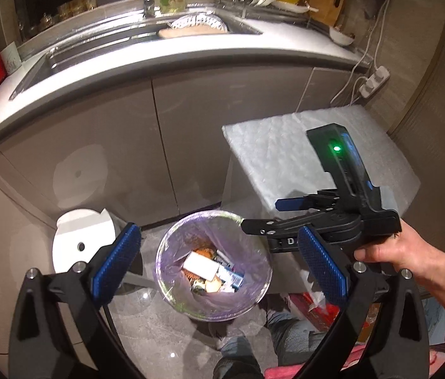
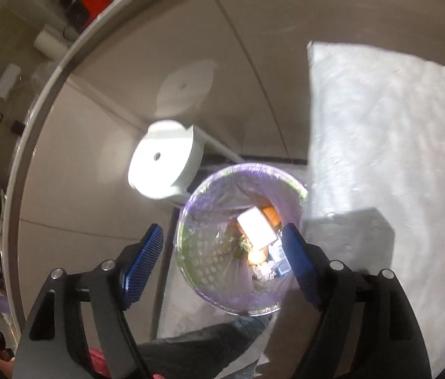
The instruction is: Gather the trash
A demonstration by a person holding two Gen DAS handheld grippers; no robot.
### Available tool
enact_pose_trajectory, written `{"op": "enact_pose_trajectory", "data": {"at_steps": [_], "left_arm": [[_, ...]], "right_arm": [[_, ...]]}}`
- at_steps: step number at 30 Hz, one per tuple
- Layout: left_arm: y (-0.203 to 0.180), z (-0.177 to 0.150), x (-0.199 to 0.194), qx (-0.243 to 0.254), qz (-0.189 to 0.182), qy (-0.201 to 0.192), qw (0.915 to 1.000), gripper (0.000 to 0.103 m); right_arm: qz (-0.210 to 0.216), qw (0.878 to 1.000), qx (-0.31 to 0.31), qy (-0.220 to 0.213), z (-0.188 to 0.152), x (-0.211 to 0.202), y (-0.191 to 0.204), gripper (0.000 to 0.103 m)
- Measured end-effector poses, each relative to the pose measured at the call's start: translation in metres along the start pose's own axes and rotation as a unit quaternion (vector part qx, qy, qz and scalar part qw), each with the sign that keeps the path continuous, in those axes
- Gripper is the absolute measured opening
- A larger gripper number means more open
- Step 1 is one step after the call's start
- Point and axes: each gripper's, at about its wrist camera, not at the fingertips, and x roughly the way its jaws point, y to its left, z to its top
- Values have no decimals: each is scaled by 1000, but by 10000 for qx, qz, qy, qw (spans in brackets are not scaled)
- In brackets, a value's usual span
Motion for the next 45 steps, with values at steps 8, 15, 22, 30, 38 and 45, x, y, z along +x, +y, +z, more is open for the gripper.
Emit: {"op": "enact_pose_trajectory", "data": {"at_steps": [8, 15, 22, 30, 38, 45], "left_arm": [[-53, 69, -87, 210, -499, -1316, 9898, 95], [-118, 103, -165, 443, -625, -2297, 9702, 95], [-185, 90, -220, 428, -336, -2728, 9605, 95], [-267, 29, -272, 309, 10, -2865, 9576, 95], [-318, -22, -321, 389, 133, -3053, 9514, 95], [-343, -41, -342, 530, 223, -3130, 9480, 95]], "right_arm": [[-1092, 9692, -188, -2199, -12, -198, 27, 98], [-1357, 9285, -588, -3406, -37, -315, 63, 101], [-1515, 9050, -967, -3855, -76, -398, 64, 101], [-1650, 8954, -1286, -3932, -155, -465, 56, 101], [-1589, 8846, -1365, -4166, -219, -506, 54, 101], [-1588, 8772, -1317, -4335, -251, -525, 56, 101]]}}
